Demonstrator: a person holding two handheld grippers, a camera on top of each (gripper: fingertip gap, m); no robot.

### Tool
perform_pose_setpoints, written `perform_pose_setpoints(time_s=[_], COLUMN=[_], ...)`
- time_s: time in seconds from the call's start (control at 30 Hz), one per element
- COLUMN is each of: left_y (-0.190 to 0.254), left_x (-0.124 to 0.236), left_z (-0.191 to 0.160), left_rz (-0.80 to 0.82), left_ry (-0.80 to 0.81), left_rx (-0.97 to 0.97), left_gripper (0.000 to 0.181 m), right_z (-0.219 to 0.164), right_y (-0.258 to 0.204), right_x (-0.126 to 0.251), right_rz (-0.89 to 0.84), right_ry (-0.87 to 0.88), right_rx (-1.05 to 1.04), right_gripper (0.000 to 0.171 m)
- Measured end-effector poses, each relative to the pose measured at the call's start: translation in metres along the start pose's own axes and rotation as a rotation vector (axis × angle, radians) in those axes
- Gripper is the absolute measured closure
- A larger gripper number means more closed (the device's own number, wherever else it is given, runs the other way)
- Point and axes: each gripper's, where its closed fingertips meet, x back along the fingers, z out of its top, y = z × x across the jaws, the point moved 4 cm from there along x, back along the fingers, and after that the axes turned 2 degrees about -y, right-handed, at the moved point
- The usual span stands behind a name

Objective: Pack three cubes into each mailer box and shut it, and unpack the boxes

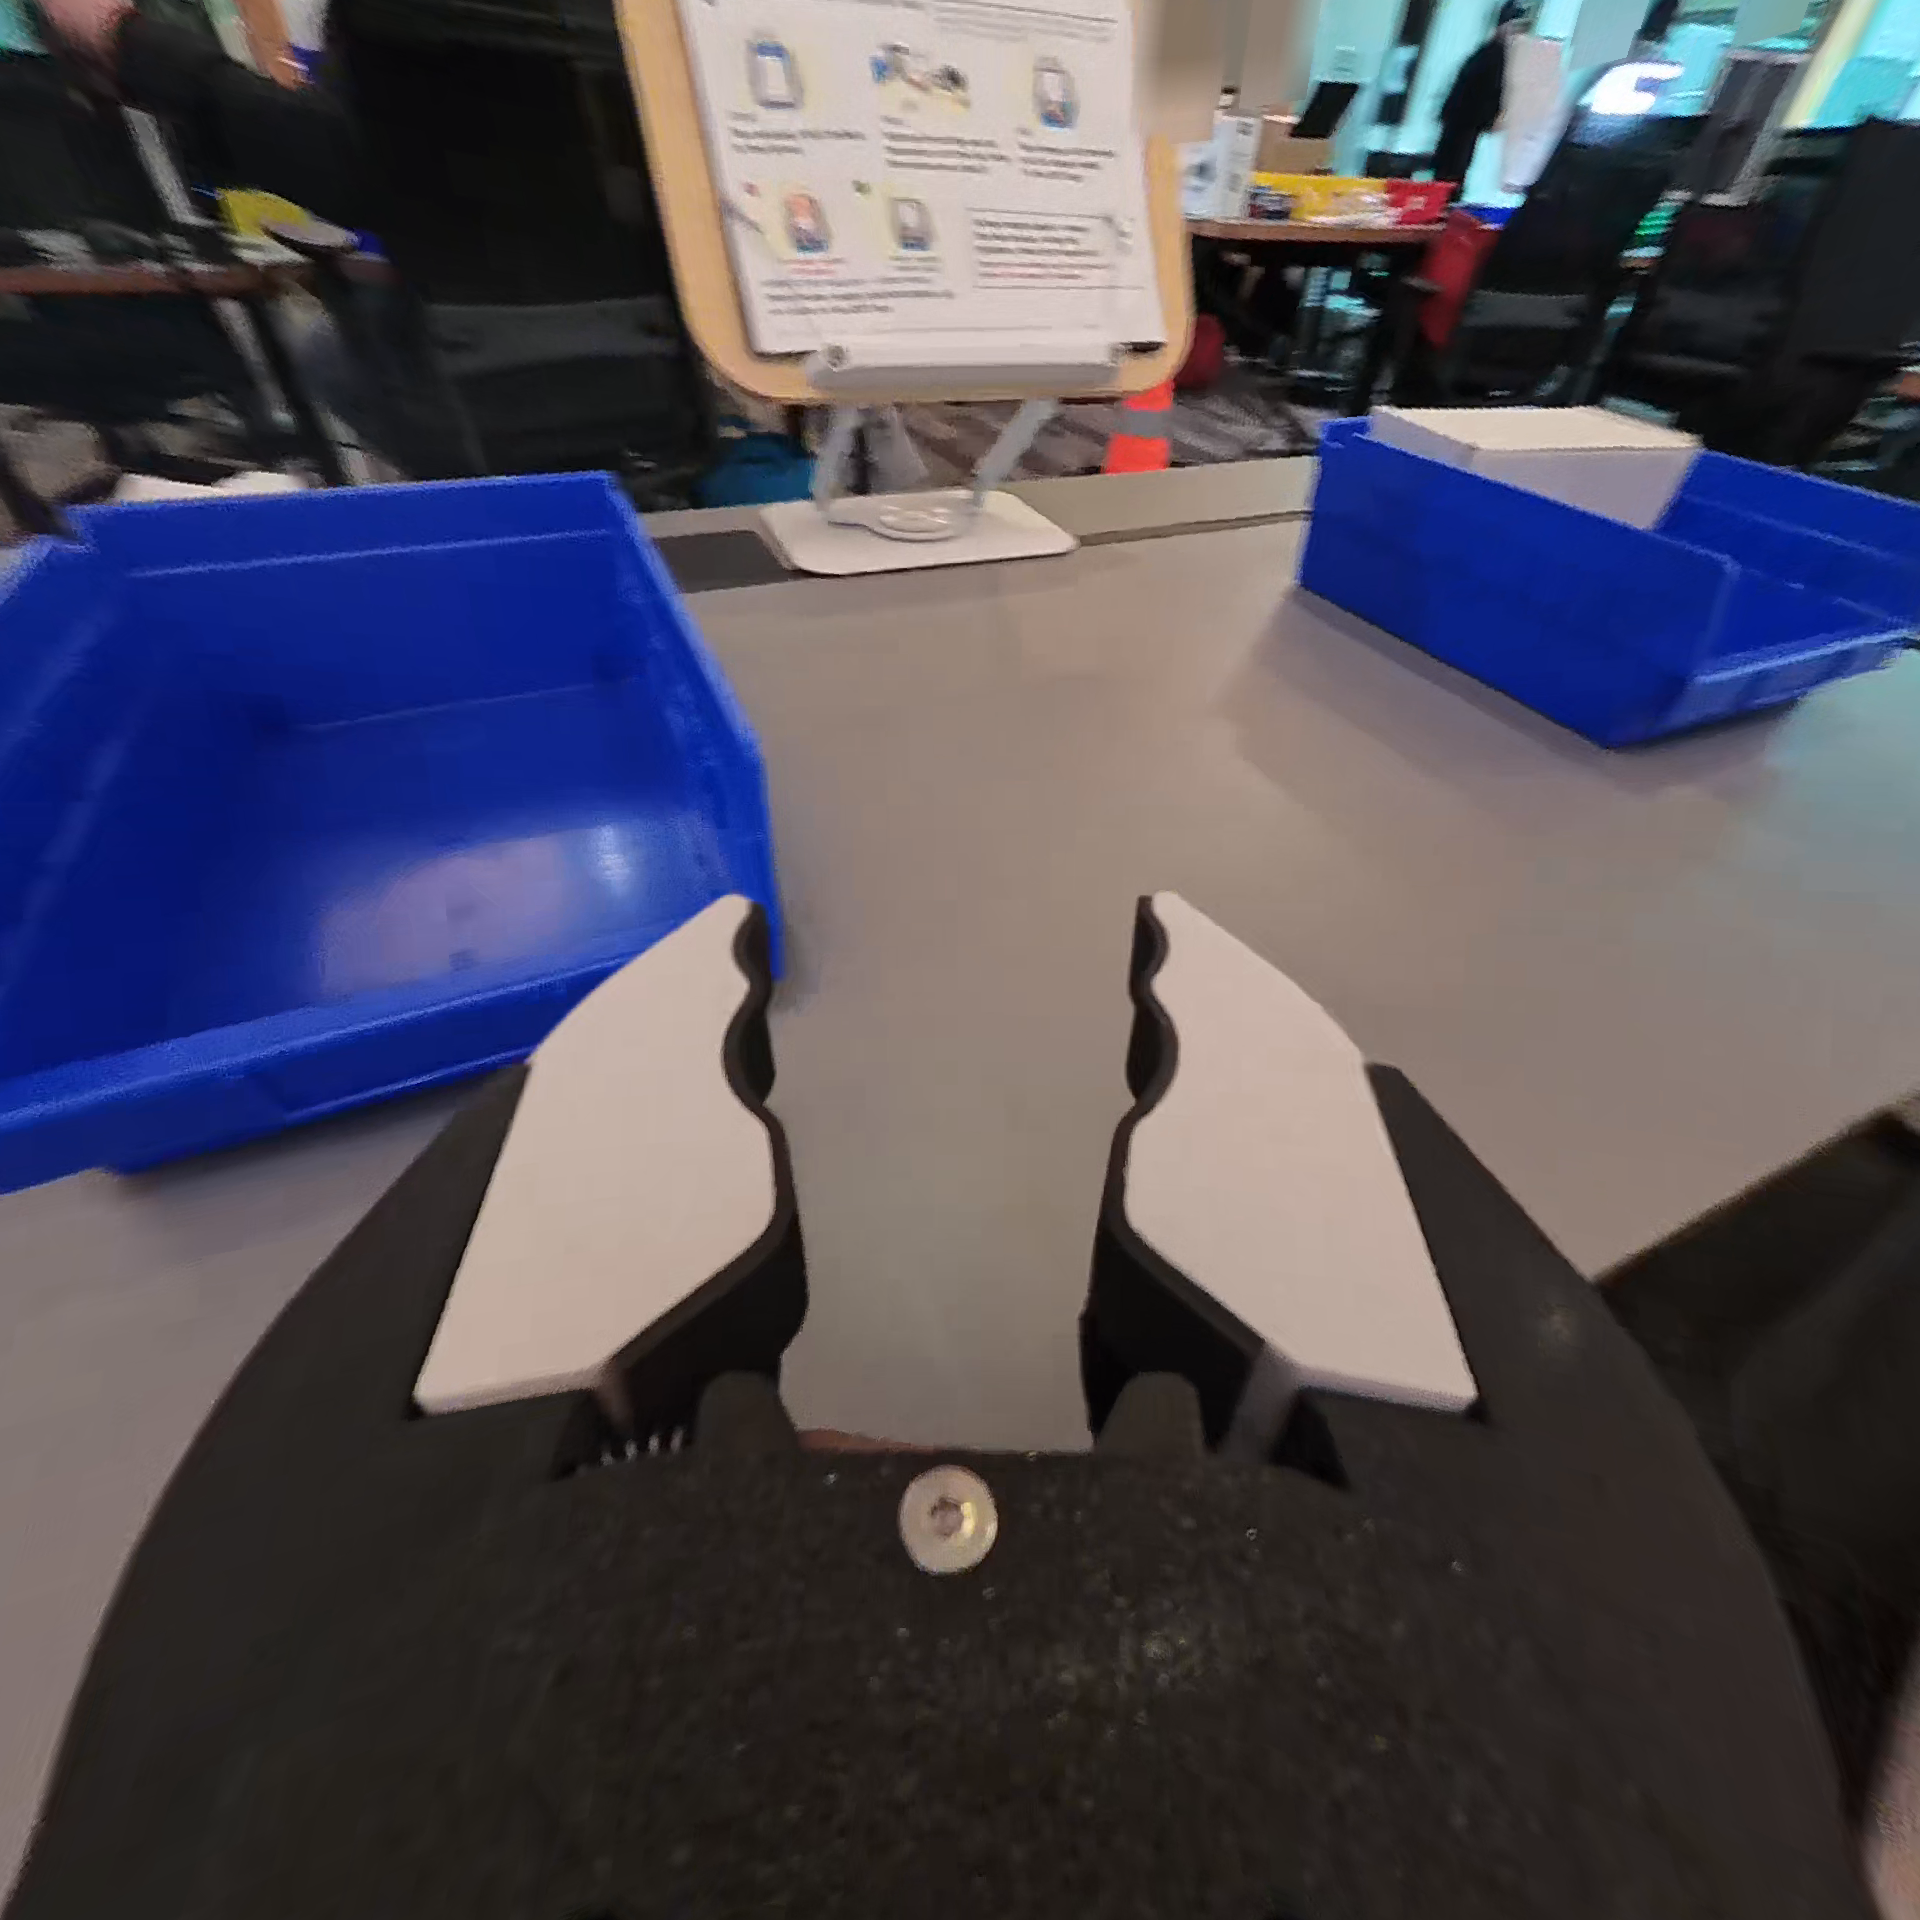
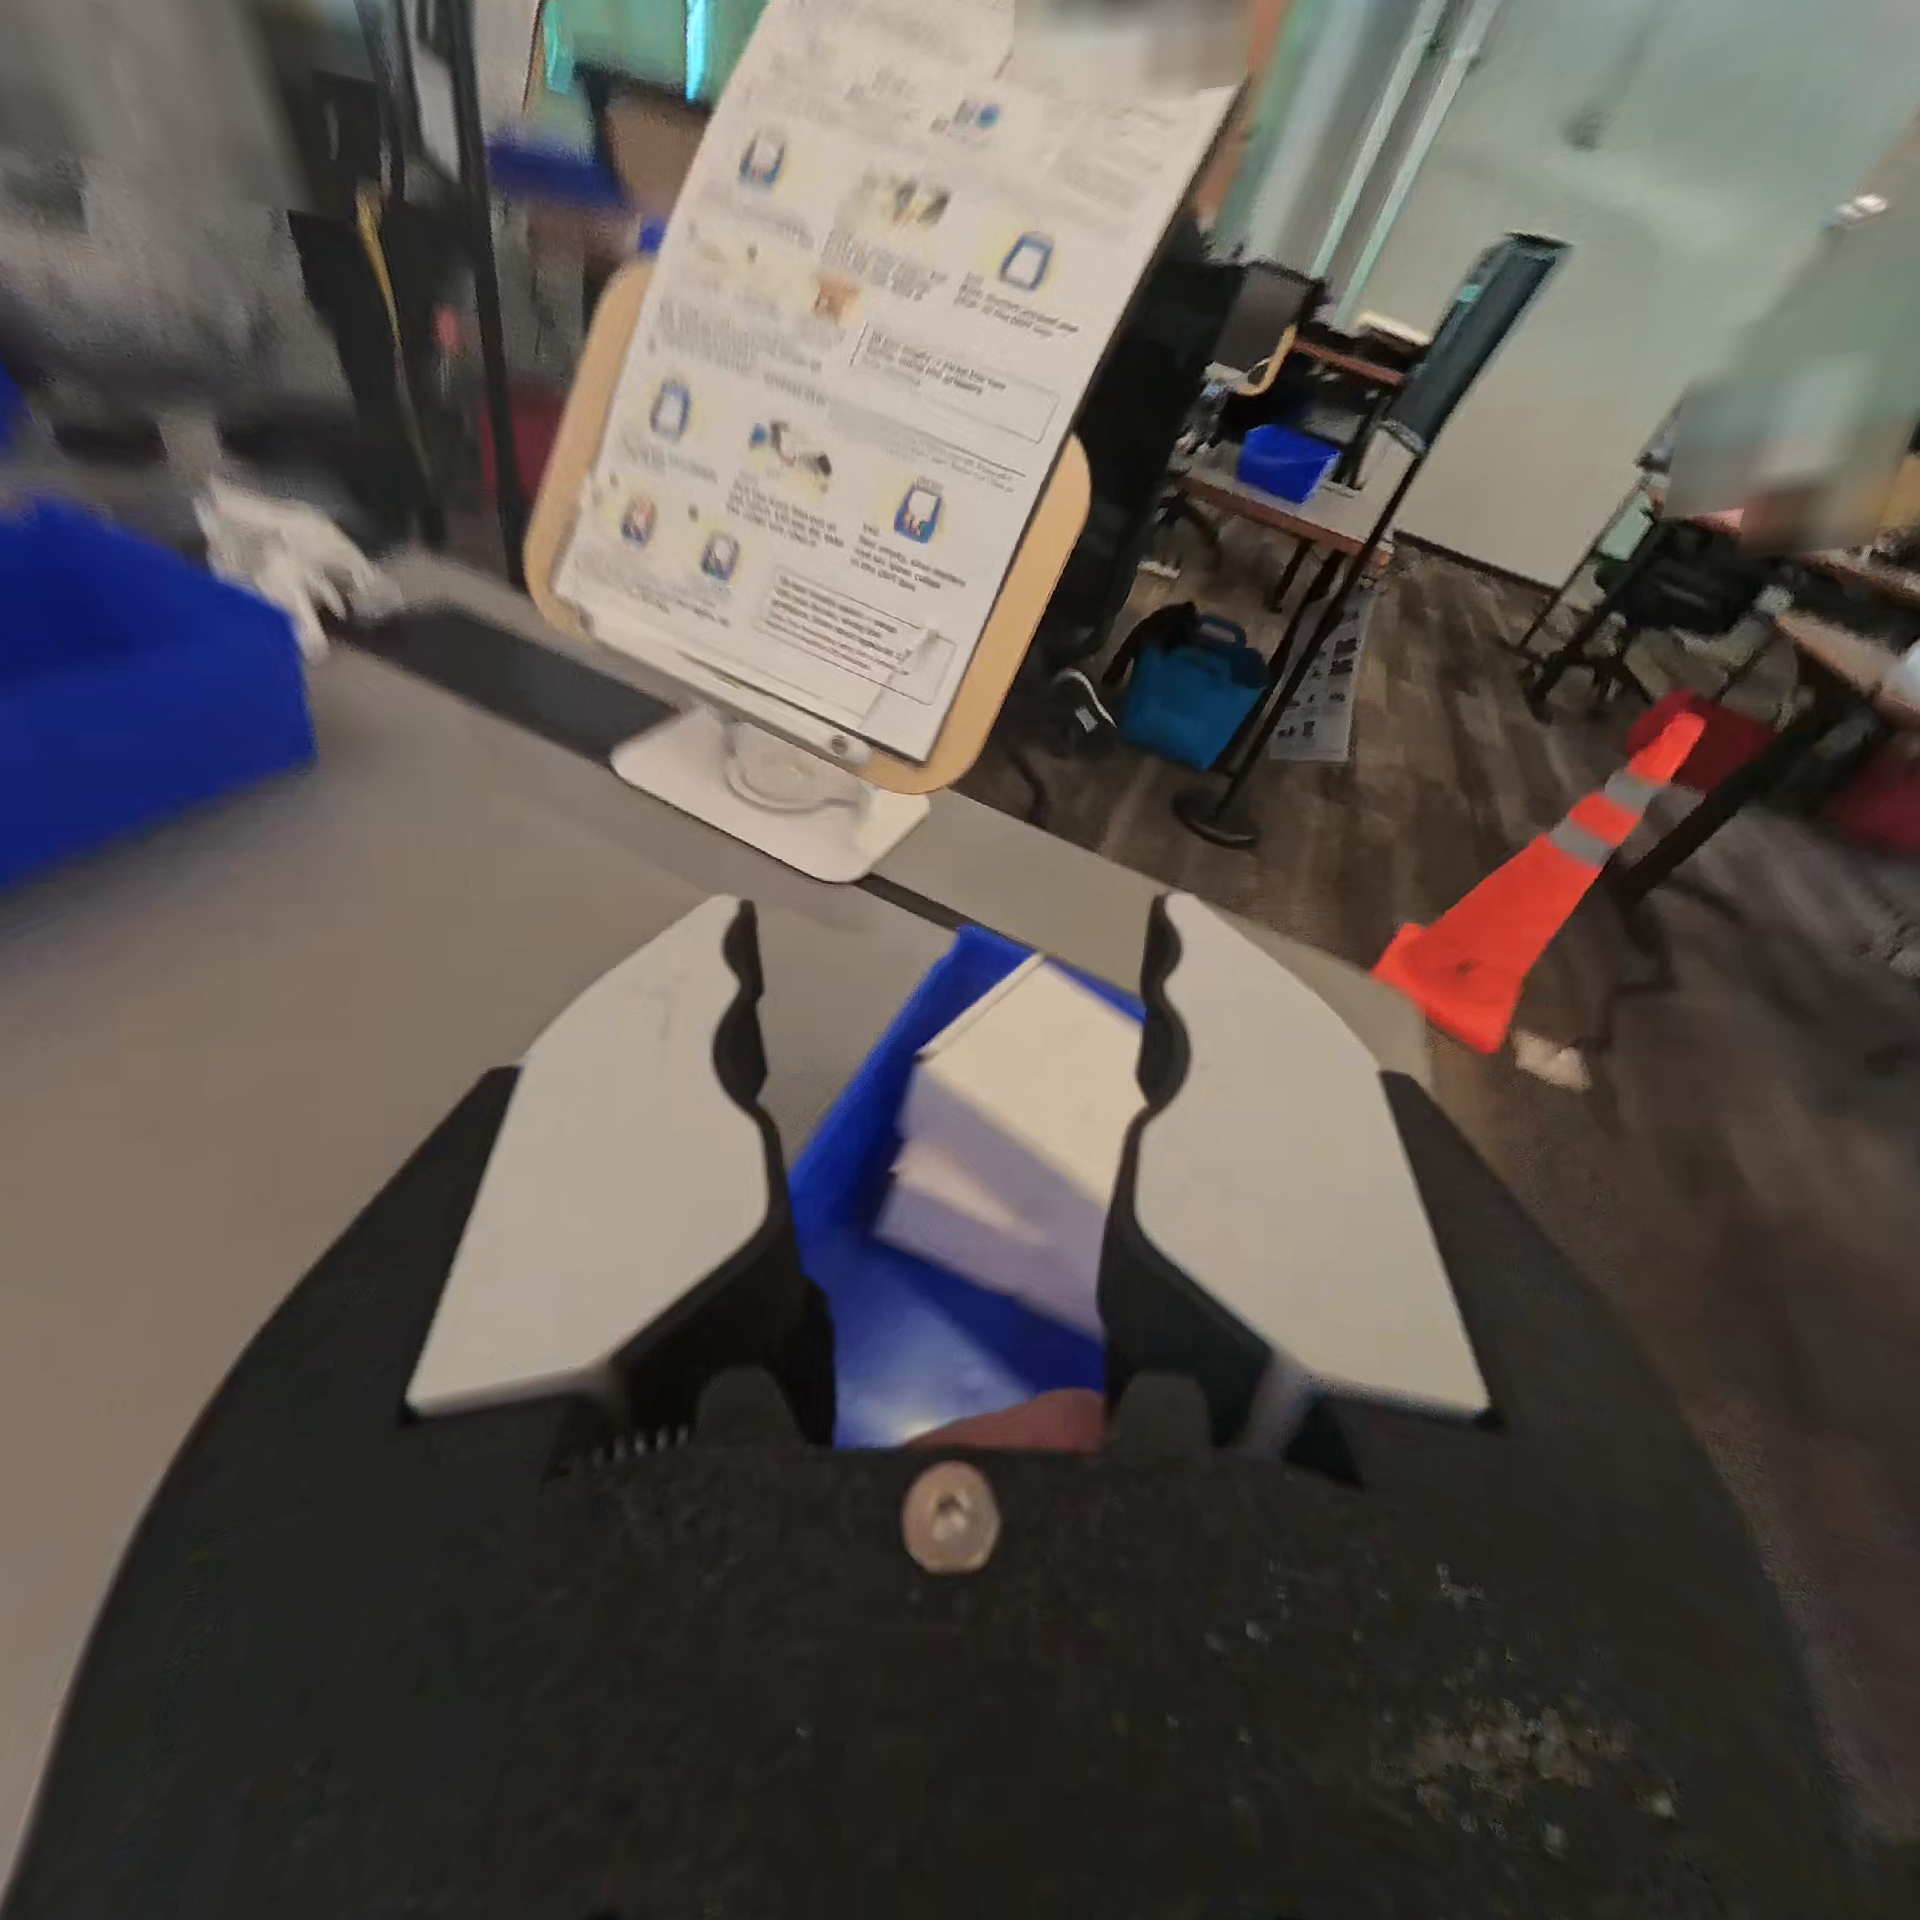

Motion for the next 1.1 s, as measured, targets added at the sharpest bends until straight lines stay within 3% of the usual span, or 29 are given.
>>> perform_pose_setpoints(time_s=[0.1,0.2,0.27,0.4,0.63,0.83,1.1], left_y=[-0.016,-0.025,-0.025,-0.019,-0.029,-0.038,-0.041], left_x=[0.004,0.004,-0.003,-0.018,-0.026,-0.029,-0.034], left_z=[-0.001,-0.007,-0.014,-0.010,-0.017,-0.013,-0.008], left_rz=[0.104,0.181,0.167,0.100,0.219,0.172,0.129], left_ry=[-0.005,0.028,0.003,-0.008,-0.088,-0.066,-0.038], left_rx=[0.029,0.050,0.072,0.095,-0.073,0.012,0.075], left_gripper=[0.126,0.125,0.126,0.132,0.136,0.136,0.136], right_z=[-0.079,-0.174,-0.202,-0.192,-0.213,-0.215,-0.211], right_y=[-0.050,-0.101,-0.121,-0.115,-0.106,-0.108,-0.117], right_x=[0.042,0.053,0.059,0.063,0.049,0.027,0.036], right_rz=[-0.088,-0.172,-0.205,-0.269,-0.178,-0.165,-0.173], right_ry=[0.075,-0.006,-0.035,-0.019,-0.085,-0.134,-0.107], right_rx=[-0.260,-0.442,-0.395,-0.206,-0.343,-0.337,-0.291], right_gripper=[0.125,0.122,0.127,0.132,0.138,0.148,0.150])
